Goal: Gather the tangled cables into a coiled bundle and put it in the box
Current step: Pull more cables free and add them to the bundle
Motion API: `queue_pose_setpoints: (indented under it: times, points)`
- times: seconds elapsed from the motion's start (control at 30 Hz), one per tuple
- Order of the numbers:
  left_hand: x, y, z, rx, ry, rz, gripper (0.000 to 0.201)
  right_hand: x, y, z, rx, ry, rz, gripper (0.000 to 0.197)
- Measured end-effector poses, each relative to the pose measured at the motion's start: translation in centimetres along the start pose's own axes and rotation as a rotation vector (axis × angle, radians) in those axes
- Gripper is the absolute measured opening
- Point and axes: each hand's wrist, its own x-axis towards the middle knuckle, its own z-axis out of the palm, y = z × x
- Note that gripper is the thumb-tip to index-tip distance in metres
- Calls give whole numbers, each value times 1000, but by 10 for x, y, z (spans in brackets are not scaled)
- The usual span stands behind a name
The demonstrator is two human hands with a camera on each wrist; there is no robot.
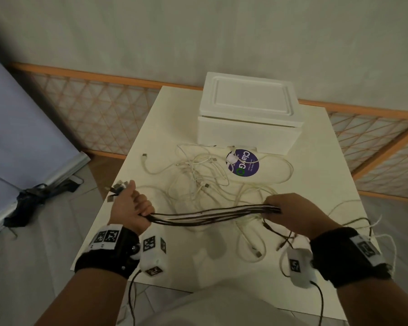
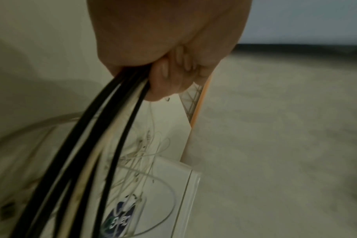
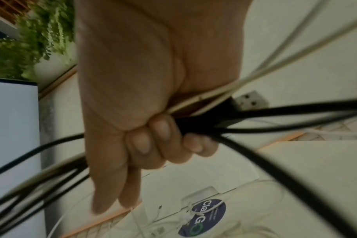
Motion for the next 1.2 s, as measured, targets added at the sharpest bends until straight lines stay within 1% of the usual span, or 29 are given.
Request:
queue_pose_setpoints:
  times: [0.1,0.2,0.27,0.3,0.33,0.37,0.4,0.43,0.47,0.5,0.53,0.6,0.63,0.7,0.77,0.83,0.87,0.9,0.97,1.0,1.07,1.1,1.13,1.2]
  points:
    - [-1,-26,12,103,-13,-67,60,-12,22,1,94,-116,55,40]
    - [-7,-54,24,231,12,-123,53,-23,42,11,118,-329,113,63]
    - [-8,-74,28,298,10,-169,50,-28,49,14,211,-447,119,94]
    - [-8,-84,29,332,7,-188,49,-28,52,15,232,-469,95,111]
    - [-8,-92,29,368,3,-202,49,-26,54,17,257,-465,65,121]
    - [-8,-98,30,404,-5,-211,49,-22,57,21,287,-426,68,122]
    - [-8,-103,30,438,-19,-217,49,-17,58,24,333,-361,87,115]
    - [-9,-108,31,471,-40,-219,49,-12,56,28,342,-290,106,100]
    - [-10,-111,31,497,-60,-219,50,-5,53,33,288,-229,120,82]
    - [-11,-115,32,519,-76,-216,50,3,49,36,179,-201,120,64]
    - [-12,-118,32,538,-83,-212,50,10,41,38,74,-197,107,51]
    - [-13,-124,33,564,-81,-192,49,19,23,44,-124,-221,37,39]
    - [-13,-127,34,563,-72,-175,49,23,17,51,-240,-236,-6,36]
    - [-13,-130,35,546,-48,-157,48,25,4,65,-432,-283,-75,38]
    - [-15,-132,38,524,-37,-144,47,24,-2,78,-477,-305,-105,26]
    - [-19,-133,42,524,-35,-86,44,25,-3,84,-425,-290,-113,22]
    - [-21,-133,44,534,-40,-31,41,26,-2,83,-384,-268,-115,22]
    - [-22,-134,46,543,-49,38,37,27,-2,81,-349,-213,-131,23]
    - [-24,-133,51,548,-95,165,28,31,0,74,-327,-26,-234,19]
    - [-25,-132,54,554,-131,205,24,34,-2,68,-323,23,-270,16]
    - [-23,-131,60,612,-184,251,15,37,-12,53,-336,70,-341,12]
    - [-23,-131,64,658,-212,263,16,39,-18,44,-325,103,-381,8]
    - [-24,-131,67,695,-260,265,22,40,-25,34,-304,143,-404,7]
    - [-26,-131,74,767,-390,252,31,41,-40,19,-233,155,-431,8]
